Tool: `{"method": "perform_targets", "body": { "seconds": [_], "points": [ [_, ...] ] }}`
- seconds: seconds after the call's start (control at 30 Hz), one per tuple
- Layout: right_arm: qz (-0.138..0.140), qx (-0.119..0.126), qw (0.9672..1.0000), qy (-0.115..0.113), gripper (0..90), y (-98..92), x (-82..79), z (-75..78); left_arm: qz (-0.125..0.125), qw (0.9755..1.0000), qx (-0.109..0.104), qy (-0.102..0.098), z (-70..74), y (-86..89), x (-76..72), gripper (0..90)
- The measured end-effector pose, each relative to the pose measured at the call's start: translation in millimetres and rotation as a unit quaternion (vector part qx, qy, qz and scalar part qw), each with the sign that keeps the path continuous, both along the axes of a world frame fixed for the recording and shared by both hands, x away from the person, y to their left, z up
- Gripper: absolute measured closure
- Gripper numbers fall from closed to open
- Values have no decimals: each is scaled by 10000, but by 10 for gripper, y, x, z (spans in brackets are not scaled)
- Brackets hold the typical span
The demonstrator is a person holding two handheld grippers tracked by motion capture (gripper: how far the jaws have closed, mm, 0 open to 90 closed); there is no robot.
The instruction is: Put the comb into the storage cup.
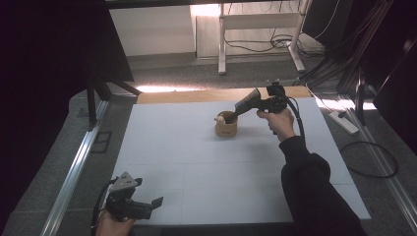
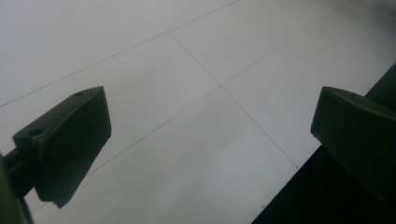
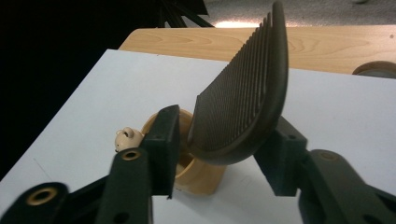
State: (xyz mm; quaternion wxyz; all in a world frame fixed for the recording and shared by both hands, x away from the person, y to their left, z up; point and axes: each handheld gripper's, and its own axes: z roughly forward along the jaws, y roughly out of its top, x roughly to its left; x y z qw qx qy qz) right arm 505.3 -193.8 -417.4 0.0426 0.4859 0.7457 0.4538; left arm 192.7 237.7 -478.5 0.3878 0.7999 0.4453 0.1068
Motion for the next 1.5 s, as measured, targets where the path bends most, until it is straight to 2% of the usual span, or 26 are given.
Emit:
{"method": "perform_targets", "body": {
  "seconds": [0.23,0.4,0.57,0.67,0.9,1.13,1.37,1.5],
  "points": [
    [19,-121,9998,-143,392,22,-28,40,-6,10000,0,4,0,4,2,0],
    [93,-191,9995,-220,350,23,-57,74,-5,10000,-12,7,-2,1,3,0],
    [195,-479,9980,-361,319,25,-95,103,-5,10000,-24,12,-3,5,5,0],
    [200,-582,9975,-340,281,30,-107,105,-12,10000,-15,12,-3,3,6,0],
    [355,-554,9976,-221,217,45,-134,92,-20,10000,-11,13,-3,2,6,0],
    [620,-634,9954,-356,136,70,-196,96,-17,10000,-20,14,-4,0,7,0],
    [728,-628,9945,-411,88,57,-246,73,-36,10000,-7,17,-2,-1,6,0],
    [765,-712,9930,-552,71,49,-281,73,-42,10000,-4,15,-3,-2,6,0]
  ]
}}
